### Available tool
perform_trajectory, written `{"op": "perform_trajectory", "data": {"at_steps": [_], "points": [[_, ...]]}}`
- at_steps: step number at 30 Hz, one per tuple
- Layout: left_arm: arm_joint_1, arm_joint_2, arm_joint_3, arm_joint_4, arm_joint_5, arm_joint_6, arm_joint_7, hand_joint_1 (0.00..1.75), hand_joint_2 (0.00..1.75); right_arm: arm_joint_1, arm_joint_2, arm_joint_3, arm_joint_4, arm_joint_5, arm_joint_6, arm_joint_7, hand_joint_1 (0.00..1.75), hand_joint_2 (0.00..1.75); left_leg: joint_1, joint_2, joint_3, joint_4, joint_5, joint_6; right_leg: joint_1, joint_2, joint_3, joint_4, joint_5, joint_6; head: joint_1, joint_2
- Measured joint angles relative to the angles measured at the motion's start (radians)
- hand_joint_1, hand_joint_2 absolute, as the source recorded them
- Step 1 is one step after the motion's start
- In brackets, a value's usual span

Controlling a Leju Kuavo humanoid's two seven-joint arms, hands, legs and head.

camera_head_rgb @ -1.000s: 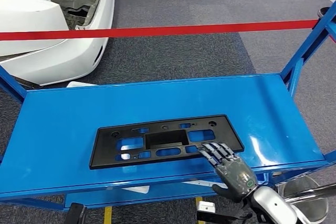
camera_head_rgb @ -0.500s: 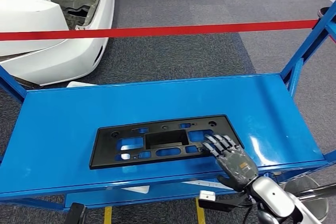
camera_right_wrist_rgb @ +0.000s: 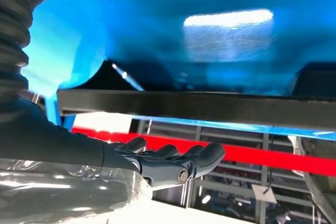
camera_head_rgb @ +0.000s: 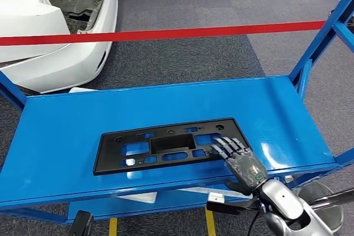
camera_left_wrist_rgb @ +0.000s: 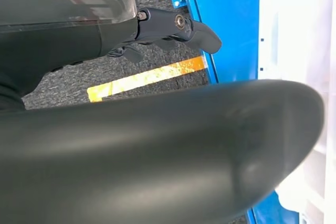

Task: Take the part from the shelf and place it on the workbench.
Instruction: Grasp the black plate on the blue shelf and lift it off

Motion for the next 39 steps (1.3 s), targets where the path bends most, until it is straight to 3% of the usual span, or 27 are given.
{"op": "perform_trajectory", "data": {"at_steps": [11,17,24,39], "points": [[-0.004,0.0,0.0,0.0,-0.005,-0.004,0.005,0.0,0.0,-0.036,0.01,-0.008,0.029,-0.091,0.057,-0.035,0.0,1.75,0.001,0.001,-0.001,0.0,0.004,-0.003,0.001,0.001,-0.001,0.0,0.004,-0.002,0.0,0.0],[-0.004,0.0,0.0,0.0,-0.013,-0.012,0.009,0.0,0.0,-0.078,0.014,-0.013,0.036,-0.26,0.176,-0.085,0.0,1.75,0.0,0.0,-0.002,0.0,0.007,-0.002,0.001,-0.001,-0.002,0.0,0.005,-0.002,0.0,0.0],[-0.003,0.0,0.0,0.0,-0.014,-0.012,0.009,0.0,0.0,-0.098,0.014,-0.029,0.035,-0.366,0.272,-0.113,0.0,1.75,0.0,-0.002,-0.008,0.0,0.008,-0.001,0.0,-0.004,-0.007,0.0,0.005,-0.001,0.0,0.0],[-0.003,0.0,0.0,0.0,-0.016,-0.012,0.009,0.0,0.0,-0.113,0.012,-0.03,0.035,-0.367,0.281,-0.117,0.0,1.75,0.0,-0.002,-0.012,0.0,0.007,-0.001,0.0,-0.004,-0.011,0.0,0.005,-0.001,0.0,0.0]]}}
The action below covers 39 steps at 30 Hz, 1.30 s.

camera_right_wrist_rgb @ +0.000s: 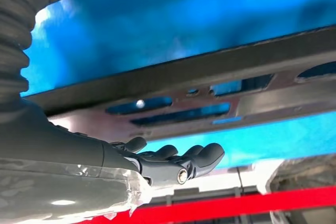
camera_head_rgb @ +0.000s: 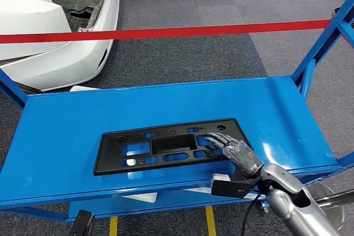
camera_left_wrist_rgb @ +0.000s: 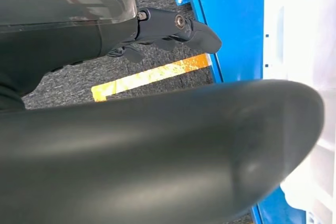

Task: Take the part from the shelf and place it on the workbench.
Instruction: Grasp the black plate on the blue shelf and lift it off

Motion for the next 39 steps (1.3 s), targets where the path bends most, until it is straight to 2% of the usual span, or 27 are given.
{"op": "perform_trajectory", "data": {"at_steps": [7,17,39], "points": [[-0.001,0.0,0.0,0.0,-0.007,0.0,0.001,0.0,0.0,-0.043,0.002,0.018,0.005,0.101,-0.064,0.018,0.0,1.75,0.0,0.0,0.0,0.0,0.0,0.0,0.0,0.0,0.0,0.0,0.0,0.0,0.0,0.0],[-0.001,0.0,0.0,0.0,-0.017,0.0,0.005,0.0,0.0,-0.089,0.025,0.046,0.011,0.135,-0.11,0.018,0.0,1.75,0.0,0.0,-0.001,0.0,0.0,0.0,0.0,0.0,-0.001,0.0,0.0,0.0,0.0,0.0],[-0.007,0.0,0.0,0.0,-0.029,0.0,0.015,0.0,0.0,-0.107,0.053,0.1,0.122,0.179,-0.125,0.055,0.0,1.75,0.0,-0.001,-0.002,0.0,0.0,0.0,0.0,-0.001,-0.002,0.0,0.0,0.0,0.0,0.0]]}}
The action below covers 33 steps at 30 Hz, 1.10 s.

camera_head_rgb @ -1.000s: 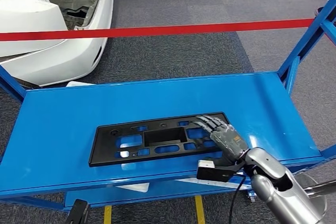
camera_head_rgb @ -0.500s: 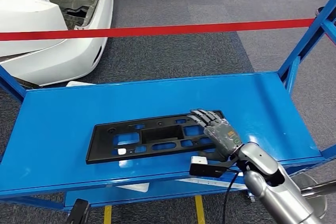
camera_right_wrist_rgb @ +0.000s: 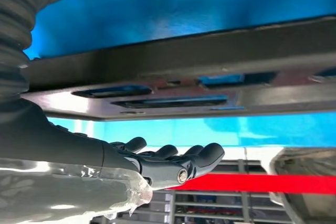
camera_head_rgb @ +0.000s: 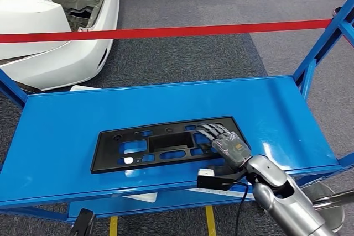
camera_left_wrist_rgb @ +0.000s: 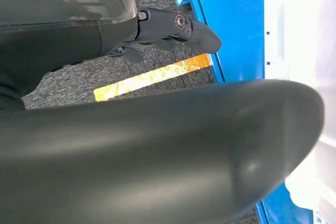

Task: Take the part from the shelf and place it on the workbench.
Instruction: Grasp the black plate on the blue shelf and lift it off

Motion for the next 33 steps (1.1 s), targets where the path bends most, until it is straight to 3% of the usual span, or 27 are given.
{"op": "perform_trajectory", "data": {"at_steps": [13,23,33], "points": [[-0.004,0.0,0.0,0.0,-0.004,0.0,0.001,0.0,0.0,-0.046,0.021,0.007,0.084,0.135,-0.118,0.049,0.0,1.75,0.0,0.0,0.001,0.0,0.0,0.0,0.0,0.0,0.0,0.0,0.0,0.0,0.0,0.0],[-0.005,0.0,0.0,0.0,-0.011,0.011,0.006,0.0,0.0,-0.03,0.039,0.002,0.088,0.276,-0.244,0.102,0.0,1.75,0.0,0.0,0.0,0.0,0.0,0.0,0.0,0.0,0.0,0.0,0.0,0.0,0.0,0.0],[-0.015,0.0,-0.005,0.0,-0.031,0.012,0.024,0.0,0.0,-0.01,0.078,0.007,0.147,0.394,-0.374,0.097,0.0,1.75,0.0,0.0,0.0,0.0,0.0,0.0,0.0,0.0,-0.001,0.0,0.0,0.0,0.0,0.0]]}}
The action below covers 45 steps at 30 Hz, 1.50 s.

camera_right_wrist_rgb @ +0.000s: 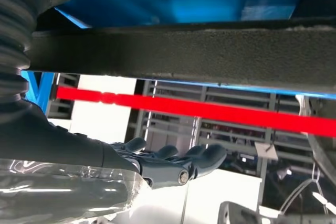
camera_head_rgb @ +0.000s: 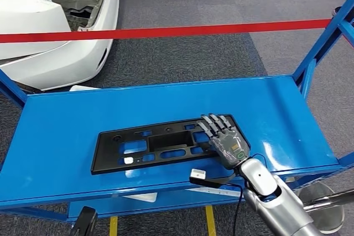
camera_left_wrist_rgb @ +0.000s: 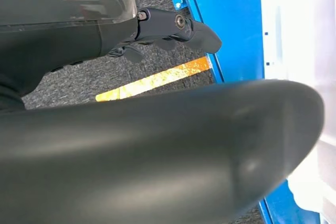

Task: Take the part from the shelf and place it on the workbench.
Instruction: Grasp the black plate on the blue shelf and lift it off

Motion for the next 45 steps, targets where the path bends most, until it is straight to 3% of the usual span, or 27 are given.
{"op": "perform_trajectory", "data": {"at_steps": [5,13,16,18,19,22,23,39,45], "points": [[-0.002,0.0,-0.004,0.0,-0.001,0.001,0.005,0.0,0.0,-0.011,0.012,0.001,0.061,0.061,-0.07,0.005,0.0,1.75,0.0,0.0,0.001,0.0,0.0,0.0,0.0,0.0,0.001,0.0,0.0,0.0,0.0,0.0],[-0.003,0.0,-0.007,0.0,-0.003,0.002,0.007,0.0,0.0,-0.05,0.026,0.0,0.13,0.073,-0.068,0.005,0.06,1.75,0.0,0.0,0.005,0.0,0.0,0.0,0.0,0.0,0.005,0.0,0.0,0.0,0.0,0.0],[-0.003,0.0,-0.007,0.0,-0.003,0.002,0.007,0.0,0.0,-0.056,0.028,0.0,0.138,0.067,-0.066,0.005,0.37,1.75,0.0,0.0,0.006,0.0,0.0,0.0,0.0,0.0,0.006,0.0,0.0,0.0,0.0,0.0],[-0.003,0.0,-0.007,0.0,-0.003,0.002,0.007,0.0,0.0,-0.057,0.028,-0.001,0.139,0.066,-0.066,0.005,0.49,1.75,0.0,0.0,0.006,0.0,0.0,0.0,0.0,0.0,0.006,0.0,0.0,0.0,0.0,0.0],[-0.003,0.0,-0.007,0.0,-0.002,0.003,0.007,0.0,0.0,-0.058,0.028,-0.001,0.14,0.065,-0.064,0.005,0.72,1.75,0.0,0.0,0.006,0.0,0.0,0.0,0.0,0.0,0.006,0.0,0.0,0.0,0.0,0.0],[-0.002,0.0,-0.007,0.0,0.0,0.005,0.006,0.0,0.0,-0.058,0.027,-0.012,0.15,0.053,-0.054,0.01,1.65,1.75,0.0,0.0,0.007,0.0,0.0,0.0,0.0,0.0,0.007,0.0,0.0,0.0,0.0,0.0],[-0.001,0.0,-0.007,0.0,0.0,0.005,0.006,0.0,0.0,-0.056,0.026,-0.018,0.152,0.049,-0.052,0.015,1.75,1.75,0.0,0.0,0.007,0.0,0.0,0.0,0.0,0.0,0.007,0.0,0.0,0.0,0.0,0.0],[0.003,0.0,-0.007,0.0,0.0,0.005,0.006,0.0,0.0,-0.033,0.011,-0.074,0.151,0.026,-0.065,0.022,1.75,1.75,0.0,-0.001,0.005,0.0,0.0,0.0,0.0,0.0,0.006,0.0,0.0,0.0,0.0,0.0],[0.003,0.0,-0.007,0.0,0.001,0.007,0.006,0.0,0.0,-0.003,0.002,-0.095,0.121,0.047,-0.12,0.016,1.75,1.75,0.0,-0.001,0.005,0.0,0.0,0.0,0.0,-0.001,0.005,0.0,0.0,0.0,0.0,0.0]]}}
